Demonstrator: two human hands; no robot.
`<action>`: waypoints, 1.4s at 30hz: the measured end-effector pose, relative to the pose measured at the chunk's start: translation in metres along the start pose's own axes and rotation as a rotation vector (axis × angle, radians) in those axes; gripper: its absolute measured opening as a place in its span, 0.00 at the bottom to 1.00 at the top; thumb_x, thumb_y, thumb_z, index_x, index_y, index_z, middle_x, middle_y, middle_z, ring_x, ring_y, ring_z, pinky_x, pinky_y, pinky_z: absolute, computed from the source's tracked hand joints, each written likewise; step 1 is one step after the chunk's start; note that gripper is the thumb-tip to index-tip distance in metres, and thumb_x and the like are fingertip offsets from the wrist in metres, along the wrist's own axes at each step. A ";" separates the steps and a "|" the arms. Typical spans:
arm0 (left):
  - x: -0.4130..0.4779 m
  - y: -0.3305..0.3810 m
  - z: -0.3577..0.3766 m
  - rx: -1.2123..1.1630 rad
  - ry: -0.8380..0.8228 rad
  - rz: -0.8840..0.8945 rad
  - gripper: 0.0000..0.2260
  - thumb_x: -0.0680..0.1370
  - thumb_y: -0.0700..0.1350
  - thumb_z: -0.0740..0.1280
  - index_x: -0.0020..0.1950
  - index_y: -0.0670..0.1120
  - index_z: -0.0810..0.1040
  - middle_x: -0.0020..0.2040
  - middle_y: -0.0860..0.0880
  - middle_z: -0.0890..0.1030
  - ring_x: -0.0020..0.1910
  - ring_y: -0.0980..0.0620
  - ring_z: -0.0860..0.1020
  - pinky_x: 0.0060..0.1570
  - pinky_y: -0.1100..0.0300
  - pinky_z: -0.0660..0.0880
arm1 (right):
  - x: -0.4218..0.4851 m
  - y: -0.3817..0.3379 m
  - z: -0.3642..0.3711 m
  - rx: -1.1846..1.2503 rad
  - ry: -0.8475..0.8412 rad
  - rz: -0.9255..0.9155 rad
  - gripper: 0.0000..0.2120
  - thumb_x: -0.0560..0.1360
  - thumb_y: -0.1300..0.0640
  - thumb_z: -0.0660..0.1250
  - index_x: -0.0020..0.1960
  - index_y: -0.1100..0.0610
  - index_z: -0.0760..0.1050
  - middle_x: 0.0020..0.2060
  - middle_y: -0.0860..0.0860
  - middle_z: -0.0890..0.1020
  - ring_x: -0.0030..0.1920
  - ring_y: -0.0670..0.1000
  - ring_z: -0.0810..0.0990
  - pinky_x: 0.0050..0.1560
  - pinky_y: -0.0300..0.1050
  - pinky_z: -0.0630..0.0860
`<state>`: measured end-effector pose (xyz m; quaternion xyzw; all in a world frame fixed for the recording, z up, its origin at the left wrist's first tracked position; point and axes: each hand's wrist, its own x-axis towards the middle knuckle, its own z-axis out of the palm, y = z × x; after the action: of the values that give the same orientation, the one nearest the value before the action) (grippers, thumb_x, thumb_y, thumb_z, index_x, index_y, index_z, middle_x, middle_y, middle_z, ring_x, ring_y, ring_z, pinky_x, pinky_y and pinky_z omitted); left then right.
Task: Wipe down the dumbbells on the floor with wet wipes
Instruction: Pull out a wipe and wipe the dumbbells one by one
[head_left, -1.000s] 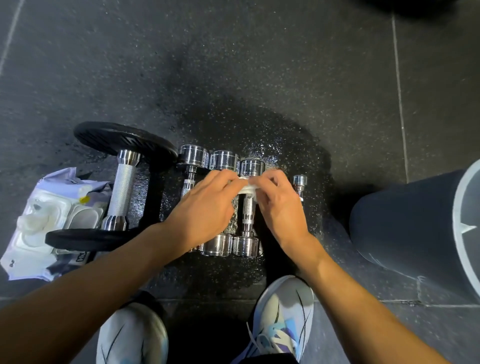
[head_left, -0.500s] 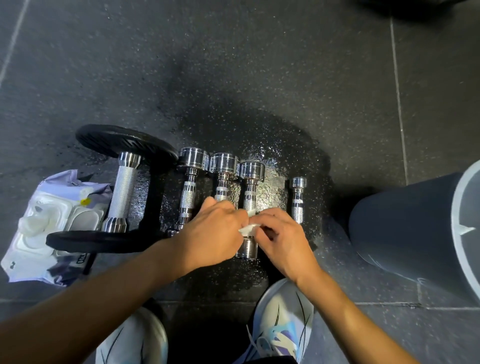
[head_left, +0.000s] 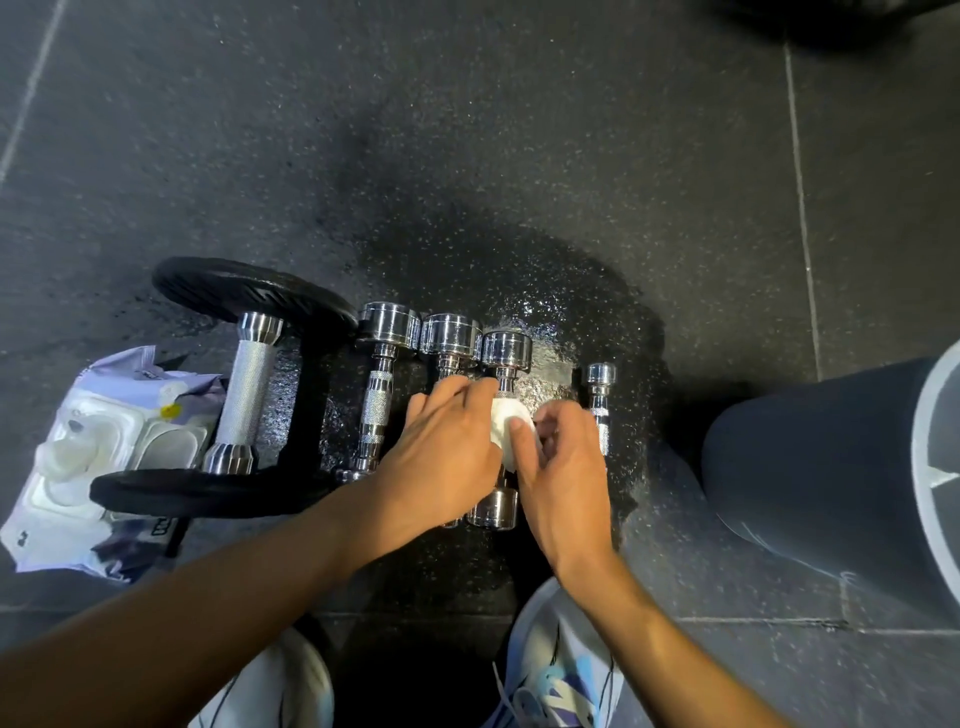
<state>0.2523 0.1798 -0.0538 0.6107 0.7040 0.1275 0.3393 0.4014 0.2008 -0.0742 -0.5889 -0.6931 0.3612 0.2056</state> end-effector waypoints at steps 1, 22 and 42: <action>0.000 -0.001 0.000 0.015 0.013 0.007 0.26 0.80 0.41 0.63 0.78 0.44 0.62 0.70 0.47 0.73 0.74 0.52 0.61 0.68 0.55 0.60 | -0.008 0.002 -0.002 -0.004 -0.012 0.013 0.07 0.82 0.49 0.67 0.53 0.50 0.71 0.45 0.46 0.73 0.43 0.47 0.73 0.41 0.41 0.72; 0.017 -0.003 0.002 -0.342 -0.166 -0.134 0.30 0.82 0.37 0.60 0.83 0.48 0.56 0.78 0.48 0.63 0.72 0.49 0.70 0.68 0.56 0.71 | 0.037 0.003 0.013 -0.114 0.068 -0.136 0.04 0.82 0.58 0.68 0.52 0.52 0.82 0.45 0.44 0.81 0.46 0.48 0.77 0.52 0.35 0.69; 0.021 0.010 0.007 -0.557 -0.224 -0.227 0.28 0.77 0.35 0.60 0.75 0.52 0.62 0.67 0.51 0.72 0.60 0.45 0.77 0.39 0.63 0.69 | 0.031 -0.005 0.016 0.318 0.036 0.146 0.11 0.81 0.65 0.67 0.53 0.50 0.81 0.44 0.42 0.85 0.45 0.44 0.84 0.46 0.36 0.79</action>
<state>0.2645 0.1999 -0.0596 0.4220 0.6639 0.2089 0.5810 0.3798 0.2266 -0.0846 -0.6041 -0.5789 0.4697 0.2817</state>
